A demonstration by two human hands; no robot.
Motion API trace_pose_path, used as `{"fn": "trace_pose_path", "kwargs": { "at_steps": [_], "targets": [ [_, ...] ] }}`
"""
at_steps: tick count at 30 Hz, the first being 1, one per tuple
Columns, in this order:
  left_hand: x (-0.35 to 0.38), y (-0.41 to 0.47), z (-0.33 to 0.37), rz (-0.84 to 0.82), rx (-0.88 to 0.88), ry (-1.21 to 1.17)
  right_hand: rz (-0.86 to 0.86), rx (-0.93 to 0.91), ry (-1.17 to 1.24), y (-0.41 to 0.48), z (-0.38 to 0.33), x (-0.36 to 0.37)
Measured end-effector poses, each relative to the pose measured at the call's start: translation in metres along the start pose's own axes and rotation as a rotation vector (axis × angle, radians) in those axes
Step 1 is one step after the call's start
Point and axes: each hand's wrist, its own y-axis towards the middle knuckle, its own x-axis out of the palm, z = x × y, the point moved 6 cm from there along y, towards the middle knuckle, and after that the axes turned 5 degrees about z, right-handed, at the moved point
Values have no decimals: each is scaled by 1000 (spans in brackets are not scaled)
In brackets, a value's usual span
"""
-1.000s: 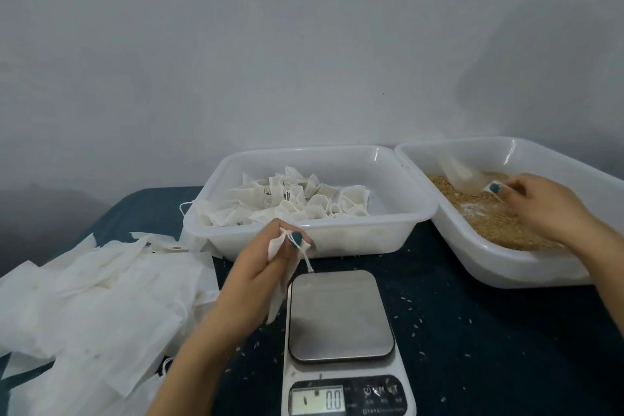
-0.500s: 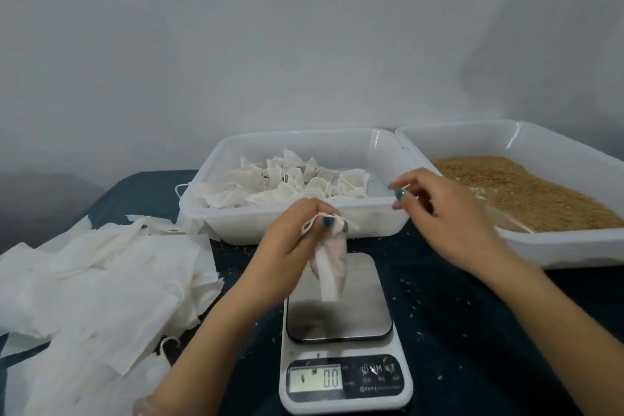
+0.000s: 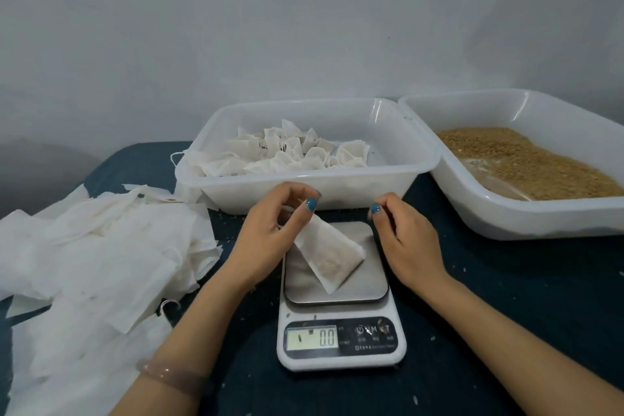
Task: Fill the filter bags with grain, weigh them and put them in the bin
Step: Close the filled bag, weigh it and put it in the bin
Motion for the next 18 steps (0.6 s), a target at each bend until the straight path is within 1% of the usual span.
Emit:
{"fn": "trace_pose_path", "kwargs": {
  "at_steps": [4, 11, 18],
  "targets": [
    [-5, -1, -3, 79, 17, 51, 29, 40, 55, 1, 2, -2],
    [-19, 4, -8, 230, -3, 83, 10, 36, 45, -2, -1, -1],
    [-25, 1, -14, 283, -63, 165, -2, -25, 5, -5, -8, 1]
  ]
}}
